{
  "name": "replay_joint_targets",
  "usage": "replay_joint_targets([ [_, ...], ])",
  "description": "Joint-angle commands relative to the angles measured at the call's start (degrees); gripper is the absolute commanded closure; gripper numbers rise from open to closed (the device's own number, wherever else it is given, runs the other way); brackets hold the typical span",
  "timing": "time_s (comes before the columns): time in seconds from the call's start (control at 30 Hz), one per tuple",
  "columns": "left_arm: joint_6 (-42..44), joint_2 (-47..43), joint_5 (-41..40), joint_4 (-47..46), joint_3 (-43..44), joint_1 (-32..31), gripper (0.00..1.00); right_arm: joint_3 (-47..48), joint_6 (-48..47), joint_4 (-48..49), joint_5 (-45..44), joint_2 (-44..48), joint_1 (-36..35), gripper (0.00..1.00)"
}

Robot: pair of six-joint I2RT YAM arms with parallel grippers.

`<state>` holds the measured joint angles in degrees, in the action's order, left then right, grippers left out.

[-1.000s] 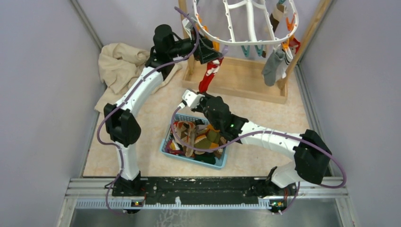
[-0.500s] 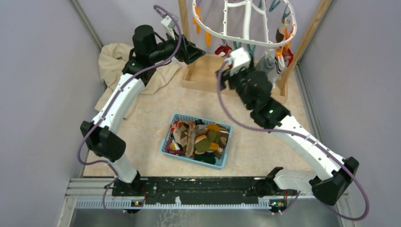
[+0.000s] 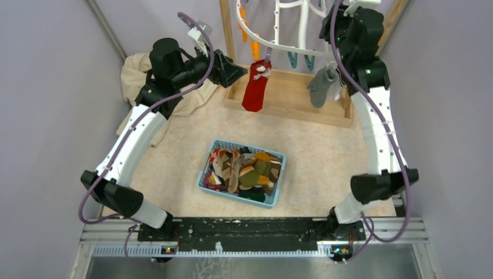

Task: Remove the socks clipped to the hanger
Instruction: Adjust the hanger on the clothesline.

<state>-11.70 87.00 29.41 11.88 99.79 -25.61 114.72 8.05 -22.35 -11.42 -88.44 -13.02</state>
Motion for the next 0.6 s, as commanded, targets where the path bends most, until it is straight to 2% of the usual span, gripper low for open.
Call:
replay_joint_targets([
  [0.0,1.63,-0.01,-1.23,2.00,-0.65,-0.32,0.14,10.59,4.09,-9.88,4.60,-8.86,2.92,0.50],
  [0.23,2.55,-0.20,-0.46,2.76,-0.54,-0.30,0.14,11.19,6.07,-9.41,8.58,-12.64,5.57,0.46],
  [0.43,2.84,-0.12,-0.13,2.49,-0.56,-0.32,0.15,13.87,5.47,-12.03,7.87,-14.58,5.94,0.46],
  [0.57,2.82,-0.01,0.41,2.28,-0.47,-0.31,0.15,15.40,5.14,-13.47,9.20,-15.89,6.25,0.51],
])
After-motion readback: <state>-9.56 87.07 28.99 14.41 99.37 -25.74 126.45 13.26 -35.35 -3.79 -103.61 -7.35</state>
